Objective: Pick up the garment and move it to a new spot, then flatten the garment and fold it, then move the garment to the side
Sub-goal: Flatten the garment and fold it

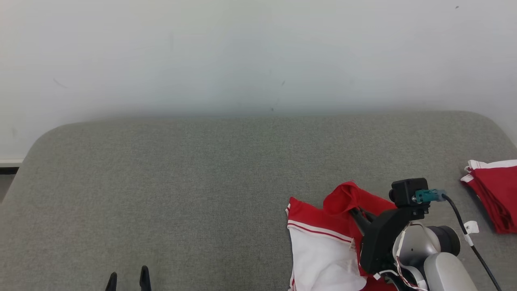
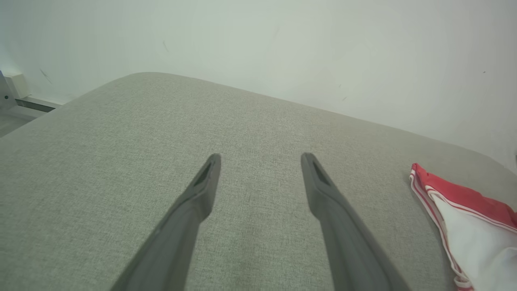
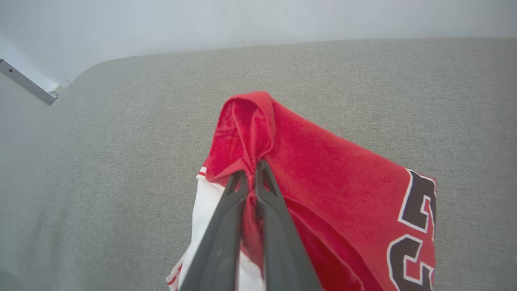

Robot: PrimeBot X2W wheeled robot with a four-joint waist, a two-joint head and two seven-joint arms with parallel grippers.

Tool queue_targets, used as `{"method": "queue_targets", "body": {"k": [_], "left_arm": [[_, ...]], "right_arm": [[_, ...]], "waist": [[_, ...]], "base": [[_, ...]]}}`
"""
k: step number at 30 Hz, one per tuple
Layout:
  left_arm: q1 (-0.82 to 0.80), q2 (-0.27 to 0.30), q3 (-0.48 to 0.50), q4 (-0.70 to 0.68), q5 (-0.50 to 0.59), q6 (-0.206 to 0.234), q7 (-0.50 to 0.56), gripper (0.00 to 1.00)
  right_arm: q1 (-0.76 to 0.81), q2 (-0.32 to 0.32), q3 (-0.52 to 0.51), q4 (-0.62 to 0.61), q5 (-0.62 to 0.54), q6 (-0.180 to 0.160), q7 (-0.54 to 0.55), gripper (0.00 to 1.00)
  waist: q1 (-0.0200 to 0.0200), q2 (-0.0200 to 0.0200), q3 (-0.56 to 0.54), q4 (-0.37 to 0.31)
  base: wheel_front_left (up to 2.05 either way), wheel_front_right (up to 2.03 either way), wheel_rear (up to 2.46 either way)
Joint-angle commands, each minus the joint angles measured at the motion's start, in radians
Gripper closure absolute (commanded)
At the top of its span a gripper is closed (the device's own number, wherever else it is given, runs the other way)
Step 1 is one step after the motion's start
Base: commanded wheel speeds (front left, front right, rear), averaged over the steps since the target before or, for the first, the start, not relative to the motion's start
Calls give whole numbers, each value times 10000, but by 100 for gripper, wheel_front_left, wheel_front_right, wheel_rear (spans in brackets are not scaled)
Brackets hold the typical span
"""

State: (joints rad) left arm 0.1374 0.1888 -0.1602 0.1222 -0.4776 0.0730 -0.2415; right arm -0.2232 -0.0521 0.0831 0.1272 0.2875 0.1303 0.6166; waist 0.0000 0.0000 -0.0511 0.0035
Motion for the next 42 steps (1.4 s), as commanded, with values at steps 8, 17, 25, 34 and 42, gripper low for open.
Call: {"method": "queue_targets", "body": {"k": [8,17,25,34,42], "left_arm": [[63,18,-93,79,-76,11,43,0],[-47,-41,-256,61,-40,53,100,0],[-46,-18,-270,73,-109,122,104,0],[16,37,-207,30,-176,161,29,0],[-28,5,-214,91,-247,135,-19,0]], "right_arm": [[-403,13,736,1464,632,-4,-582,100],[-1060,15,1107,3400,1036,-4,-1567,100],[-1651,7,1598,4659,1894,-4,-2529,0],[-2005,4,929,4332,1954,-4,-3947,0],[-838,9,-1172,3168,-102,-4,-4083,0]], "waist": [[0,0,-14,417],[0,0,106,907],[0,0,157,1110],[0,0,97,754],[0,0,69,502]], "base": [[0,0,0],[0,0,0],[0,0,0],[0,0,0],[0,0,0]]}}
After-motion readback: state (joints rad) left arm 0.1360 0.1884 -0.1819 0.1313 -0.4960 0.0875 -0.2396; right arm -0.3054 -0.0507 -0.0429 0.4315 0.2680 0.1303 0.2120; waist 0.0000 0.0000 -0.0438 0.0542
